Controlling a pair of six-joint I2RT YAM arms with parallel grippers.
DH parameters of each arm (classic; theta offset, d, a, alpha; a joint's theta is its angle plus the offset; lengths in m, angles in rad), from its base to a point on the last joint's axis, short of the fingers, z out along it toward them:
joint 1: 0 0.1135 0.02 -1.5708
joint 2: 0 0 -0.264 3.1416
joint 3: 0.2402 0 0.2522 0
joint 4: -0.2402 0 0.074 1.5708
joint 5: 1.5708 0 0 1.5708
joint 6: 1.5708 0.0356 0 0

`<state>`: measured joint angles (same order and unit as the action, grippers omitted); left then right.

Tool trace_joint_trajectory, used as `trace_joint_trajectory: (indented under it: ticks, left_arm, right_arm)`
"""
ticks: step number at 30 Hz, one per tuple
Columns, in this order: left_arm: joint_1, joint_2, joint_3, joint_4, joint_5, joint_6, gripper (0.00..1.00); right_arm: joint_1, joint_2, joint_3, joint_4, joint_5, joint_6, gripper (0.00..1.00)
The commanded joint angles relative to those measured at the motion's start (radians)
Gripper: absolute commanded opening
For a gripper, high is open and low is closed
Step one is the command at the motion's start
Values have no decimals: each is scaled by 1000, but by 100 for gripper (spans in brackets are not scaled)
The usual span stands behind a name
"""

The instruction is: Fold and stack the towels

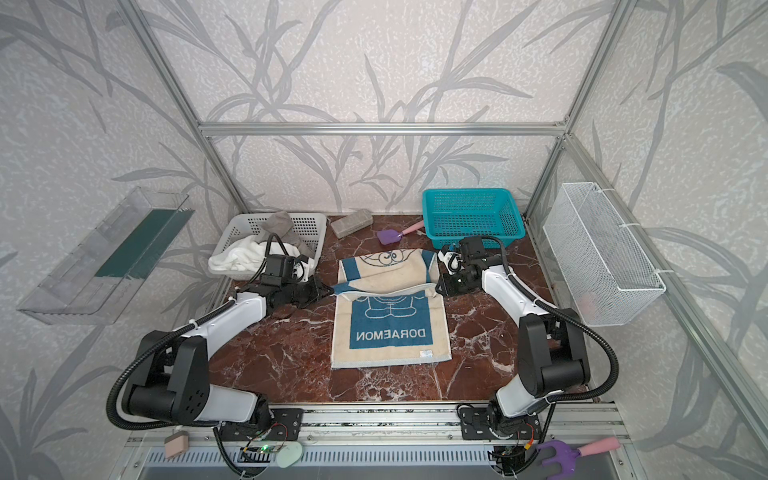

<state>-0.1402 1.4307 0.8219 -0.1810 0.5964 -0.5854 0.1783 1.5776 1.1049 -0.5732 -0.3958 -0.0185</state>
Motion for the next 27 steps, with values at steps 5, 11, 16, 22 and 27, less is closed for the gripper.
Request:
trace_joint_trajectory:
  ticks: [5,11,16,22,27]
  left_arm:
    - [8,25,27,-72,-21,41,0]
    - [8,34,-5,-81,-21,62,0]
    - [7,46,-30,-40,-7,41,0]
    - [7,48,-38,-33,5,39,0]
    - [5,41,-43,-26,16,36,0]
  right_arm:
    - [-5,-93,-64,-111,-110,57,49]
    - [6,-145,-162,-53,-104,342,49]
    - [80,-72,-229,48,-84,491,48]
    - [141,32,-211,97,-49,548,42]
    - [165,103,-186,65,12,549,39]
